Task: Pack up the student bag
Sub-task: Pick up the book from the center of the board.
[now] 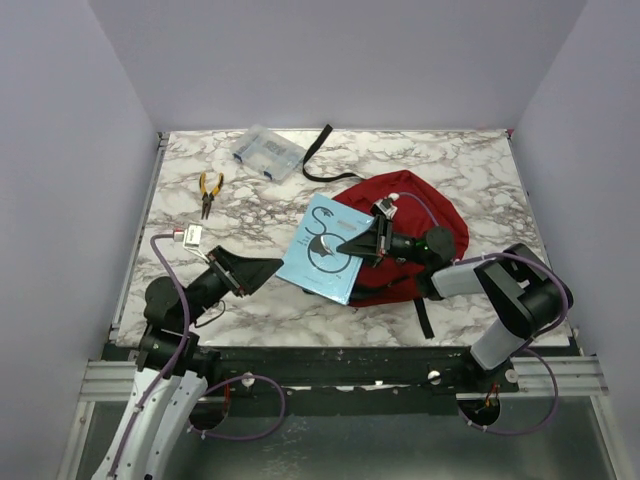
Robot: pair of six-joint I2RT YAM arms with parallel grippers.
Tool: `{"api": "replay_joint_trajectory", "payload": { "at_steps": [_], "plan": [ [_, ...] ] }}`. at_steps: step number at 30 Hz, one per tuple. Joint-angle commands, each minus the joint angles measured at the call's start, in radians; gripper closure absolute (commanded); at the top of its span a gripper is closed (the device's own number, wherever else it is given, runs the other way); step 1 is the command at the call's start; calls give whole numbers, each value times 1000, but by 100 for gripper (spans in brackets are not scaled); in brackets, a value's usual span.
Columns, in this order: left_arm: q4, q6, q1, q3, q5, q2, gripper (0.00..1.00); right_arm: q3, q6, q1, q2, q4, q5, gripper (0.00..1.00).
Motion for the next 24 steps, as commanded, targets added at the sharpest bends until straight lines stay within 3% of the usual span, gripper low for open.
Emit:
{"api": "replay_joint_trajectory", "payload": {
  "at_steps": [1, 6, 12, 14, 17, 19, 24],
  "plan": [
    [135, -238, 0, -125, -134, -10, 2, -61, -10, 4, -32, 217, 248, 99],
    [204, -323, -79, -183, -175, 41, 2, -103, -39, 10, -72, 176, 411, 100],
    [453, -350, -311, -194, -333, 236, 6, -140, -140, 143, -118, 100, 627, 100],
    [502, -328, -363, -161, -349, 321, 13, -161, -186, 202, -146, 69, 717, 100],
    [562, -296, -412, -123, -343, 411, 34, -193, -231, 249, -206, -2, 813, 100],
    [566, -291, -442, -123, -367, 436, 38, -226, -266, 266, -261, -39, 873, 99],
    [587, -287, -465, -163, -441, 419, 65, -238, -340, 273, -456, -372, 984, 100]
  ]
}}
